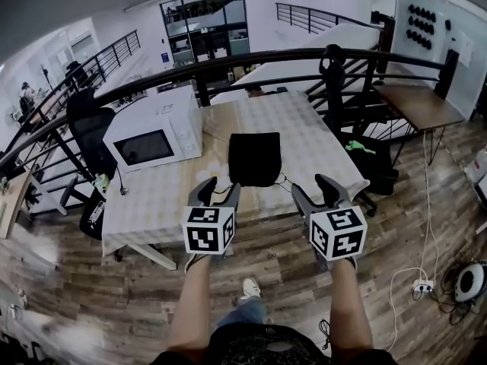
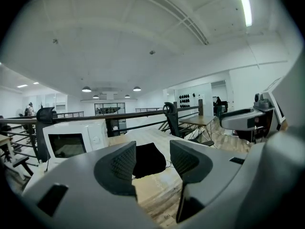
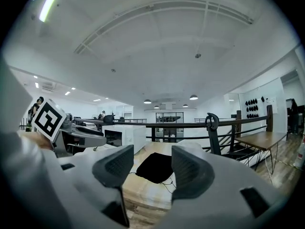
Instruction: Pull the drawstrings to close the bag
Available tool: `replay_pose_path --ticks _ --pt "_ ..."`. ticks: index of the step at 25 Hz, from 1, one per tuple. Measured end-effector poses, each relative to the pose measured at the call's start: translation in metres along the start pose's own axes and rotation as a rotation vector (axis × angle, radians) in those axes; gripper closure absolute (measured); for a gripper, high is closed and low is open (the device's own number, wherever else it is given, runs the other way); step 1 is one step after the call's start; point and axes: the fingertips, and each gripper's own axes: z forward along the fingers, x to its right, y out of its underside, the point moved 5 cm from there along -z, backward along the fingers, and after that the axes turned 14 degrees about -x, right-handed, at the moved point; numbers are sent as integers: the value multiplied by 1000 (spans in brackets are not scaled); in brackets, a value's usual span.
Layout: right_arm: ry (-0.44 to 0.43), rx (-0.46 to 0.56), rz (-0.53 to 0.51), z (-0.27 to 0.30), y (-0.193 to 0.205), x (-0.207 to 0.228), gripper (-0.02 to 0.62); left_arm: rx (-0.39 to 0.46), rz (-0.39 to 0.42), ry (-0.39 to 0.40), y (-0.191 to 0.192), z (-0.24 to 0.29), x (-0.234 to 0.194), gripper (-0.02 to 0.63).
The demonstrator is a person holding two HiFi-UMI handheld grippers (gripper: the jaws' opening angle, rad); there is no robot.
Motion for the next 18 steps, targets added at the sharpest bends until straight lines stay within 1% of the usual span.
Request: replay_pose_path --ticks 8,18 --pt "-21 -19 -25 57 -28 21 362 2 -25 -13 -28 49 -28 383" --pt "-24 -36 -28 152 -81 32 362 3 -32 -7 -75 119 -98 383"
